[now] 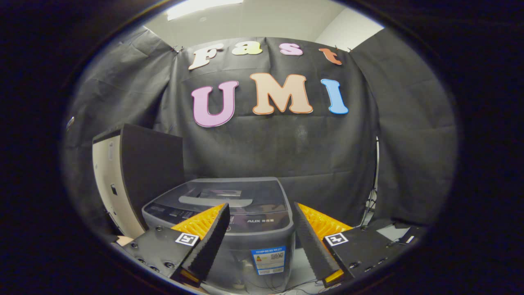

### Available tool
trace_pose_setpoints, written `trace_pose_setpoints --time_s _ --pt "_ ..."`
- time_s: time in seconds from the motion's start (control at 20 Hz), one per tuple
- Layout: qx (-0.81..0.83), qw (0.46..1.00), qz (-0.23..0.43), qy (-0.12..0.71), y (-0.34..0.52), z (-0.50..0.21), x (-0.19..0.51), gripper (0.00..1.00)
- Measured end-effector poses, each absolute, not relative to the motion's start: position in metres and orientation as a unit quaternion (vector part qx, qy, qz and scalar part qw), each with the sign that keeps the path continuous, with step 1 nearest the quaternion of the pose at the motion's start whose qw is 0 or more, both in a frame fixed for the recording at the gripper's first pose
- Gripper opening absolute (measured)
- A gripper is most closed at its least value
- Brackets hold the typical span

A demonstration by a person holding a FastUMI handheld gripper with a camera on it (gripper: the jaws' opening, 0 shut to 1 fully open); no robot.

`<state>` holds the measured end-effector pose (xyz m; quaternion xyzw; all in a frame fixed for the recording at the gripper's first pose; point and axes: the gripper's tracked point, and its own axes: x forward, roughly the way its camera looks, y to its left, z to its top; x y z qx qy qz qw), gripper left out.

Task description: Put the clothes into the washing machine and then close the washing machine lid.

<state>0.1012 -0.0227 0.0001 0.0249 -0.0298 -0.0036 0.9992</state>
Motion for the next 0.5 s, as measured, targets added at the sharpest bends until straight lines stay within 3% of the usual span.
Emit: trace_pose_setpoints --time_s 0.5 --pt "0.05 0.999 -0.012 0.003 -0.021 -0.029 0.092 0.96"
